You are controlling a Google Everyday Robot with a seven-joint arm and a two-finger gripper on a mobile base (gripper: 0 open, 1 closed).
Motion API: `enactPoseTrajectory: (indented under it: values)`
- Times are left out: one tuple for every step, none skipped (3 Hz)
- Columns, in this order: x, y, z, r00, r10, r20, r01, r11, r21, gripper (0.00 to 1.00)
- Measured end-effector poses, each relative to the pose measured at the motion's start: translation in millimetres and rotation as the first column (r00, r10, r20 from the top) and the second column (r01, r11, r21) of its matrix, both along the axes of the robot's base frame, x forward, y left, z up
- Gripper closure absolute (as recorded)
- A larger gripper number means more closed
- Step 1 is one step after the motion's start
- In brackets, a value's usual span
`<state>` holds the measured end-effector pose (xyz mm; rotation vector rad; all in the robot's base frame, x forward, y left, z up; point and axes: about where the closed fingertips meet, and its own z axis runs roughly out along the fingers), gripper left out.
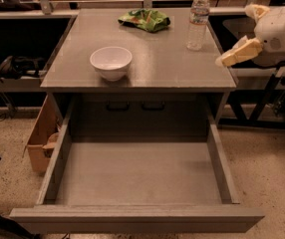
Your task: Place water bottle into top drawer
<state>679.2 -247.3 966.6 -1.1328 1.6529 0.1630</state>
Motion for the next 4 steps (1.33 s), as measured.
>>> enactPoseTrajectory:
  values:
    - [10.8, 3.2, -10.0, 0.9995, -0.030, 0.005, 0.030, 0.998, 0.055, 0.00]
    - [63.8, 21.1, -17.5, 0.9970, -0.068, 0.037, 0.059, 0.977, 0.207, 0.00]
    - [120.4, 28.0, -29.6, 0.9921, -0.117, 0.047, 0.097, 0.946, 0.308, 0.00]
    - [156.4, 26.8, -34.2, 0.9828, -0.179, 0.047, 0.148, 0.914, 0.377, 0.00]
